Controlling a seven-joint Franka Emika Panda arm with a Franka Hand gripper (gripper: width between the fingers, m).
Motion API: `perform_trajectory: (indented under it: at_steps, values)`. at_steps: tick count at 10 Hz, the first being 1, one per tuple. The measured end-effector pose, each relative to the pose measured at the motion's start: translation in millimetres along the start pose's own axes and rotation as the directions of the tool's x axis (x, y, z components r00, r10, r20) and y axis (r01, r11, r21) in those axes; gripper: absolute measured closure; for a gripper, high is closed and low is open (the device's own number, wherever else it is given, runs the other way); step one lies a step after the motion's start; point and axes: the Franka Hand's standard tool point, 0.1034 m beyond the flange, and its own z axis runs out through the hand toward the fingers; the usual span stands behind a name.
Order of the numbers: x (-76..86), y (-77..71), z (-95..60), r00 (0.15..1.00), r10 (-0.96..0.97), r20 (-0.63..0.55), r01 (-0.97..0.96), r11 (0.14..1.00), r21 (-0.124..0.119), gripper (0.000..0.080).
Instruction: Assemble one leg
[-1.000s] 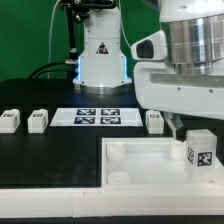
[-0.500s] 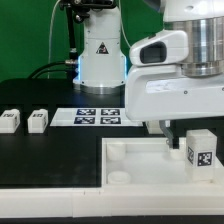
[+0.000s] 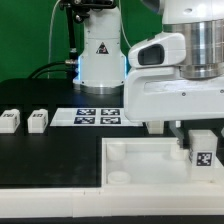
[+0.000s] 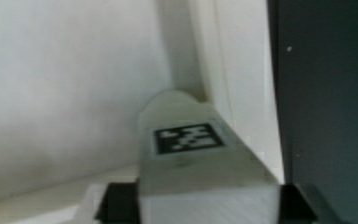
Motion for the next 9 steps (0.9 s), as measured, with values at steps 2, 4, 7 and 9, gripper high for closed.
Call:
perform_trajectory:
  at_steps: [2, 4, 7, 9]
  values:
    - [-0.5, -0.6, 0.1, 0.95, 0.312, -0.004, -0.312, 0.95, -0.009, 0.0502]
    - [-1.3, -2.2, 1.3, 0.788, 0.616, -0.021, -0.616, 0.788, -0.014, 0.0502]
    - [1.2, -2.1, 0.9, 0.402, 0.915, 0.004, -0.915, 0.402, 0.013, 0.0503]
    - [0.8, -2.2, 1.3, 0.262, 0.965, 0.012, -0.965, 0.262, 0.016, 0.0503]
